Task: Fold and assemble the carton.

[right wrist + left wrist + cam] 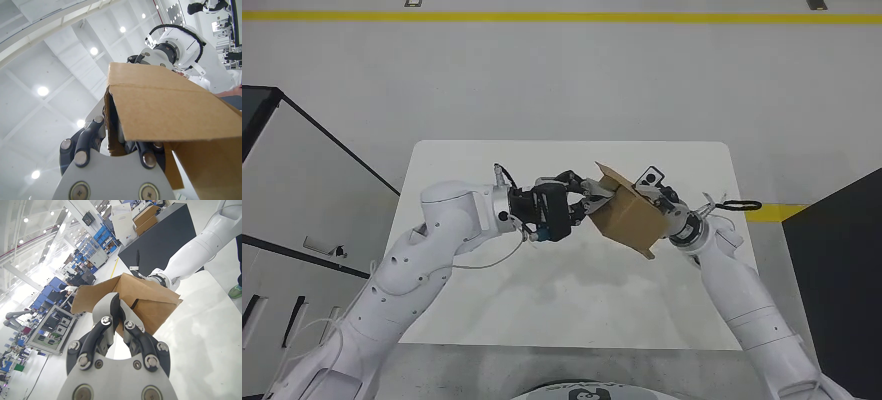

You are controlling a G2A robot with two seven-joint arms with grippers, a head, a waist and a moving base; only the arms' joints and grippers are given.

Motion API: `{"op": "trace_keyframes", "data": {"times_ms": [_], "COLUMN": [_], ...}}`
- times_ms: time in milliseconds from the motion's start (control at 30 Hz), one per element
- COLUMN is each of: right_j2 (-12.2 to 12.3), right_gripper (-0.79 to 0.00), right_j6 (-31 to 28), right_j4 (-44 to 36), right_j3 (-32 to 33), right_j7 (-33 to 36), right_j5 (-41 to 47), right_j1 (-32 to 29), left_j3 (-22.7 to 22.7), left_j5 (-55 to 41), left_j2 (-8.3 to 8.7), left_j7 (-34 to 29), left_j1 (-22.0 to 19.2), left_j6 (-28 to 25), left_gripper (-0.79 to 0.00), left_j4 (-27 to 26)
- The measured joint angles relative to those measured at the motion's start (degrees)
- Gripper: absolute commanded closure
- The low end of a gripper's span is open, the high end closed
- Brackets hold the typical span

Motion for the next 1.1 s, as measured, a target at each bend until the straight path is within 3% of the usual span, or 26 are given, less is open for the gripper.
{"op": "trace_keyframes", "data": {"times_ms": [733, 1100], "right_j2": [-1.47, -1.61], "right_gripper": [0.0, 0.0], "right_j6": [-3.61, -3.54], "right_j4": [3.16, 3.92], "right_j3": [-2.89, -2.54], "right_j7": [6.71, 3.48], "right_j5": [5.36, 3.99], "right_j1": [0.7, 0.86], "left_j3": [-0.92, -1.4], "left_j5": [-1.51, -2.0], "left_j2": [0.24, 0.31], "left_j7": [-1.14, -1.4], "left_j1": [-0.15, -0.43], "left_j6": [-0.6, -0.15], "left_gripper": [0.0, 0.0], "left_j4": [-2.96, -3.12]}}
